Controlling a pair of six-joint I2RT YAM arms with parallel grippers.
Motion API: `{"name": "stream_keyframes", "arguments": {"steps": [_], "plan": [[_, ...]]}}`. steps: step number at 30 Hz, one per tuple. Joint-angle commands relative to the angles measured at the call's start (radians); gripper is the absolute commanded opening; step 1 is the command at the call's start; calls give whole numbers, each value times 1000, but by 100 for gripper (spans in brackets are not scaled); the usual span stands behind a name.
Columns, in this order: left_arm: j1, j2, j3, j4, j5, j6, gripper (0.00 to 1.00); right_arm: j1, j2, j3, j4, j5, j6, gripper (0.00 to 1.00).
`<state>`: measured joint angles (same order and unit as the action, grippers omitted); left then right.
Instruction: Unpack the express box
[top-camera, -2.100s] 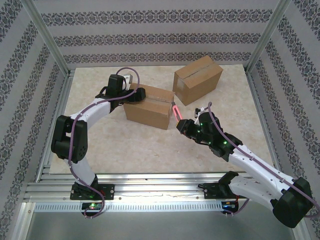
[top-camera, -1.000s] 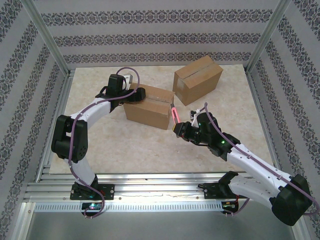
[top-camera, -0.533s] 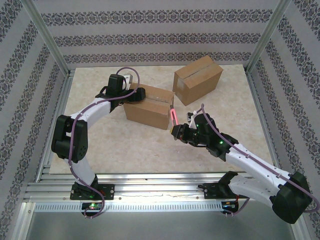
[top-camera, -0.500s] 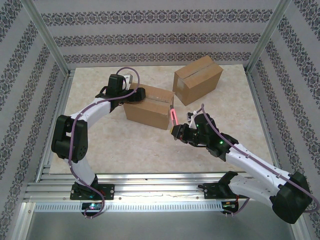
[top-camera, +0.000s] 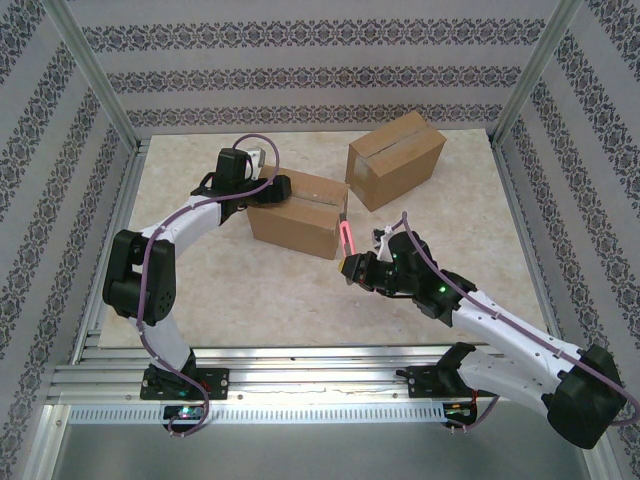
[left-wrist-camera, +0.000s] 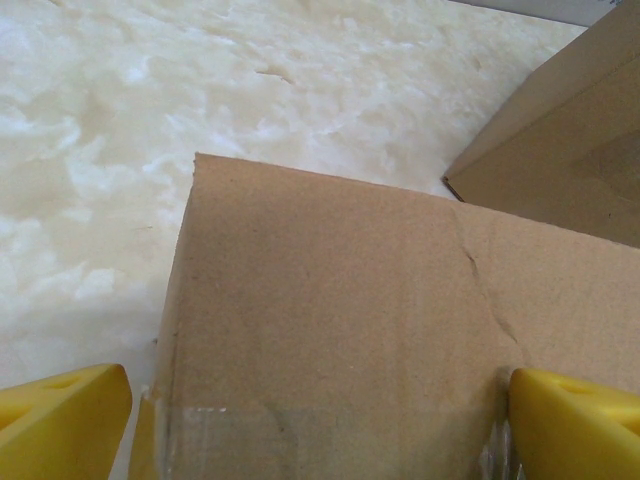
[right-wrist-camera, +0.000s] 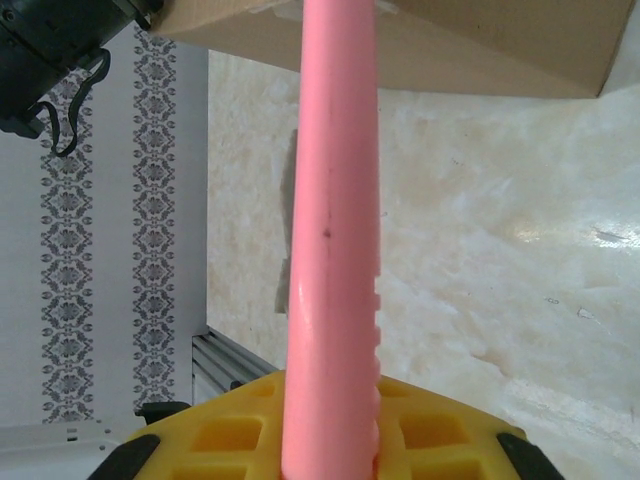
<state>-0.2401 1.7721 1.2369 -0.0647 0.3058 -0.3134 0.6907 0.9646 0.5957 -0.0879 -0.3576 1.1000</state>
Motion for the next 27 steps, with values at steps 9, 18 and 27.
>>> {"name": "stream_keyframes", "arguments": {"steps": [9, 18, 27], "plan": [[3, 118, -69, -195, -74, 19, 95, 72, -25, -31, 62, -119, 0, 0], [2, 97, -20, -232, -46, 28, 95, 75, -121, -13, -86, 6, -46, 0], [3, 8, 223, -384, -39, 72, 100, 73, -235, 23, -312, 213, -133, 0]]}}
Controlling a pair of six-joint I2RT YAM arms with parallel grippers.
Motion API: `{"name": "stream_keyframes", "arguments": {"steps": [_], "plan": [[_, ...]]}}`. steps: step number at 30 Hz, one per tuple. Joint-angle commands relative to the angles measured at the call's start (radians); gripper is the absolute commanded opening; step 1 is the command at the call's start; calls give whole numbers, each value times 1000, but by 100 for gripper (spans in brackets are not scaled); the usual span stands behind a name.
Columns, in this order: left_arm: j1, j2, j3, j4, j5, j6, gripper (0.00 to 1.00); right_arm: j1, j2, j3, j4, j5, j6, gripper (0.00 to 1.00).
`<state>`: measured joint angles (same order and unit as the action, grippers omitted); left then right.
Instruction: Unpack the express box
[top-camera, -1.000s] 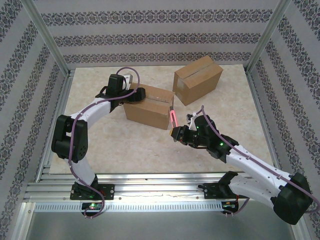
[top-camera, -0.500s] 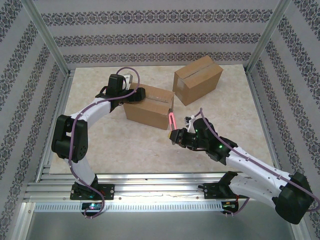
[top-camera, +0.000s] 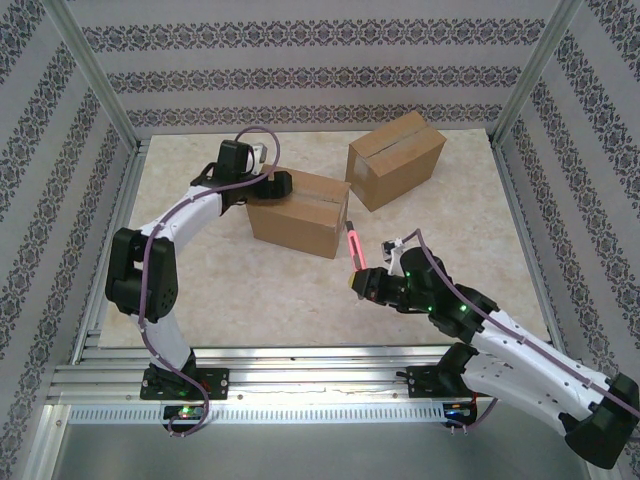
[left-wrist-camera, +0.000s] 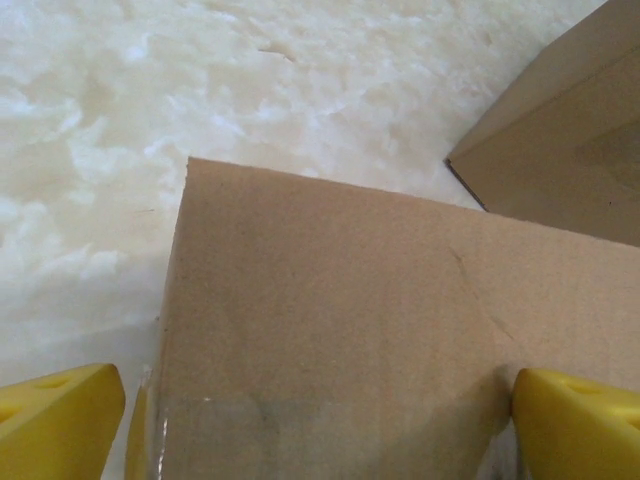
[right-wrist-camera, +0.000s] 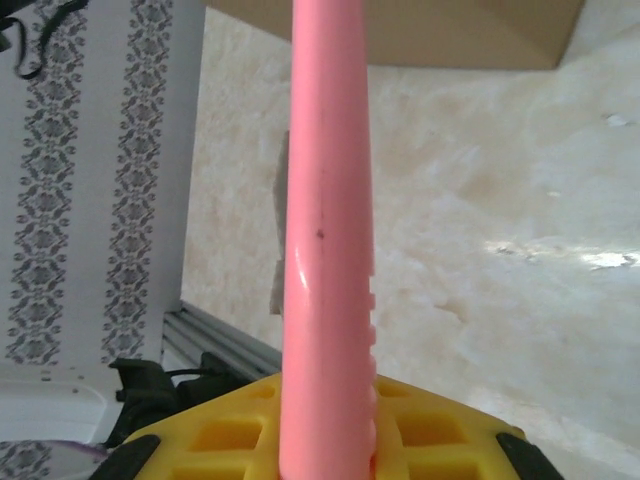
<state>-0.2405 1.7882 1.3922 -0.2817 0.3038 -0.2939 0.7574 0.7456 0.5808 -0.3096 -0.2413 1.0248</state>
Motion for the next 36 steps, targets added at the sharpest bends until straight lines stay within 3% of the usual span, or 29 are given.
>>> {"name": "stream_keyframes", "arguments": {"steps": [1, 5, 9, 16, 22, 28, 36], "plan": [[4, -11, 109, -190, -42, 61, 100, 9, -14, 47, -107, 124, -71, 0], [3, -3, 266, -258, -73, 81, 100, 38, 21, 105, -190, 285, -125, 0], [10, 67, 428, -307, -118, 91, 100, 122, 96, 177, -255, 522, -152, 0], [55, 371, 813, -459, -158, 89, 99, 311, 347, 296, -245, 857, -49, 0], [82, 597, 1122, -580, -174, 88, 98, 366, 544, 364, -186, 980, 71, 0], [85, 651, 1123, -587, -154, 100, 97, 346, 675, 420, -137, 1030, 76, 0], [89, 550, 860, -498, -145, 101, 96, 214, 790, 447, 37, 970, -75, 0]]}}
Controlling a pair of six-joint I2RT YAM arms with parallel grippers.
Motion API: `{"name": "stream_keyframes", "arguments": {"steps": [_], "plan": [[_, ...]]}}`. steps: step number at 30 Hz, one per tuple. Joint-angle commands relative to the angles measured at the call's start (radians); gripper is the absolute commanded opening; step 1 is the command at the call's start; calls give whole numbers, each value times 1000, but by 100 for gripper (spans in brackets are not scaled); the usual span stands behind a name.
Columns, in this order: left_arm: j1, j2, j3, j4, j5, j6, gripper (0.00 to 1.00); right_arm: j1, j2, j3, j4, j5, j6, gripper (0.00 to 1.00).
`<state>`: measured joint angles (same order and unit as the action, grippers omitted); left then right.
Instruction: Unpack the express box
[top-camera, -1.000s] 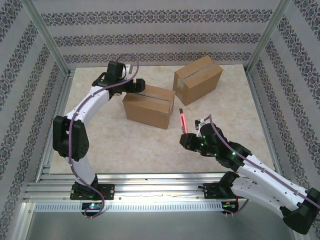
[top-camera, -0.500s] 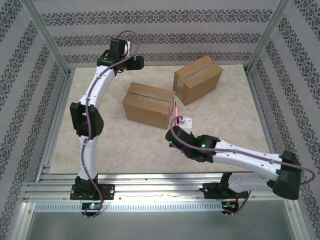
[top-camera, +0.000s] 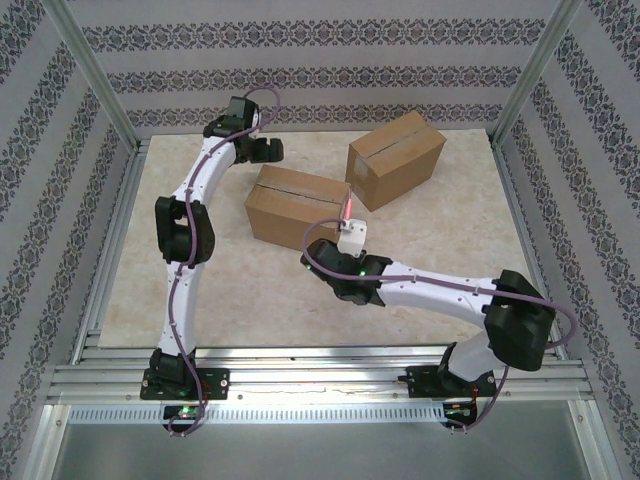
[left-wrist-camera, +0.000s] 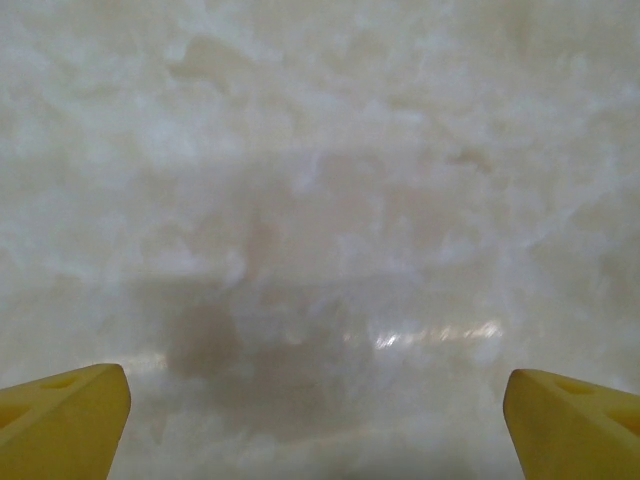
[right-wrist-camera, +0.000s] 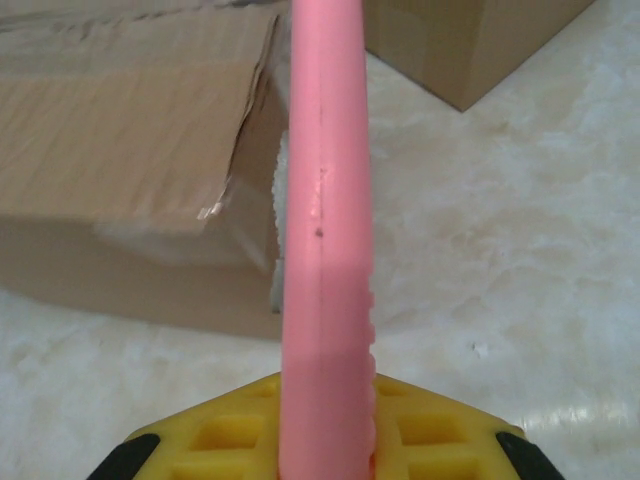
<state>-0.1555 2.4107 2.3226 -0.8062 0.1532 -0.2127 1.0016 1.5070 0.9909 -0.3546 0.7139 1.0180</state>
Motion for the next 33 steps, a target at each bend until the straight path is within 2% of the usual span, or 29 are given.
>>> {"name": "stream_keyframes", "arguments": {"steps": [1, 11, 19, 26, 33], "plan": [[5, -100, -120, 49, 4, 20, 96, -44, 41, 40, 105, 7, -90, 0], [19, -405, -591, 194, -31, -32, 96, -181, 165, 144, 212, -106, -281, 0], [15, -602, -937, 257, -24, -140, 96, -247, 274, 303, 223, -217, -418, 0], [-36, -693, -1077, 237, -20, -217, 95, -281, 397, 508, 176, -358, -488, 0], [-80, -783, -1130, 202, -37, -286, 95, -301, 531, 705, 103, -490, -513, 0]]}}
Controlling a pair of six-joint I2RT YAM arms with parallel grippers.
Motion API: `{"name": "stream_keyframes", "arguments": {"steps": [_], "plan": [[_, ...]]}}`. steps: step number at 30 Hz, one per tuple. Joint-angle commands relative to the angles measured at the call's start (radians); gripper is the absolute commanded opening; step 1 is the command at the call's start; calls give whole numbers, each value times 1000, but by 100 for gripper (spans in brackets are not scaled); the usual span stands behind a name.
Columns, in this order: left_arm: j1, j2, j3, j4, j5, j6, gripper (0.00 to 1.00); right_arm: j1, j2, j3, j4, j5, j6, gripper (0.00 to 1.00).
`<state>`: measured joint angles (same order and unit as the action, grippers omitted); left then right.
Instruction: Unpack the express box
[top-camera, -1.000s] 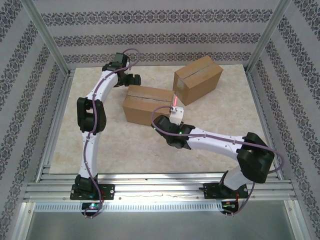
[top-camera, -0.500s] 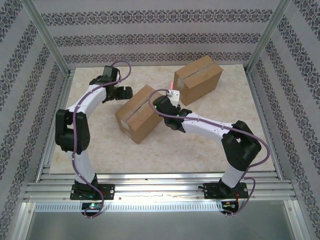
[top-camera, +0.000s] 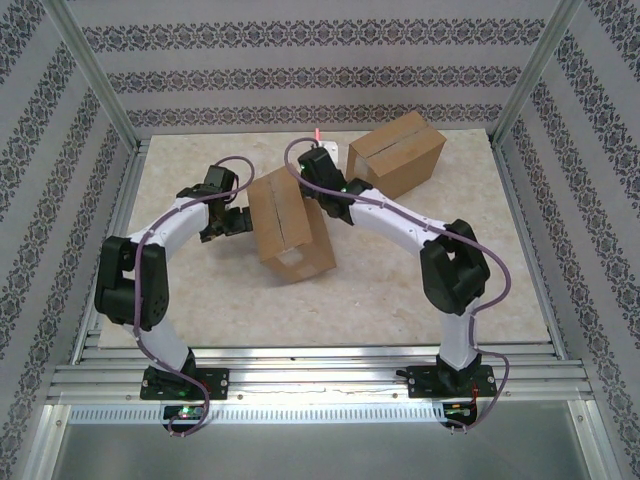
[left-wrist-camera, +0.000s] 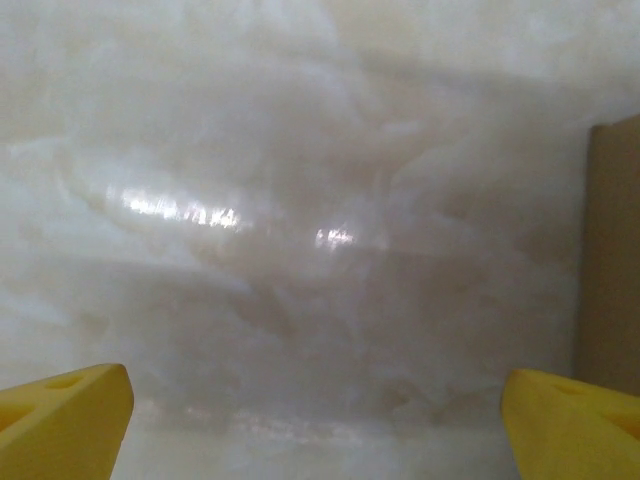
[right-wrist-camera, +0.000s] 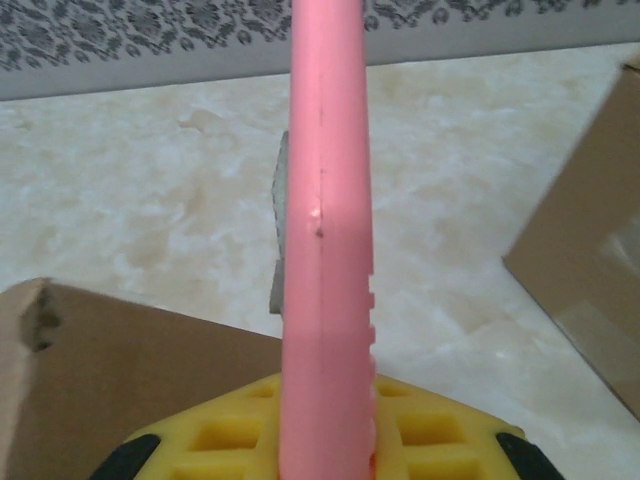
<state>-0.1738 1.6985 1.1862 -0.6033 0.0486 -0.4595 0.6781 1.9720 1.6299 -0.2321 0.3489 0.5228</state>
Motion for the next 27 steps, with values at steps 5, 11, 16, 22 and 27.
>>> {"name": "stream_keyframes", "arguments": {"steps": [5, 11, 16, 22, 27], "plan": [[-96, -120, -15, -5, 88, -76, 95, 7, 160, 192, -72, -166, -35, 0], [-118, -157, -36, -2, 111, -99, 95, -2, 237, 285, -120, -179, -56, 0], [-121, -188, -48, 4, 126, -108, 96, -19, 260, 300, -133, -168, -74, 0], [-121, -194, -35, -22, 103, -94, 96, -45, 255, 291, -128, -169, -80, 0], [-121, -210, -37, -45, 97, -82, 96, -49, 230, 286, -120, -182, -95, 0]]}}
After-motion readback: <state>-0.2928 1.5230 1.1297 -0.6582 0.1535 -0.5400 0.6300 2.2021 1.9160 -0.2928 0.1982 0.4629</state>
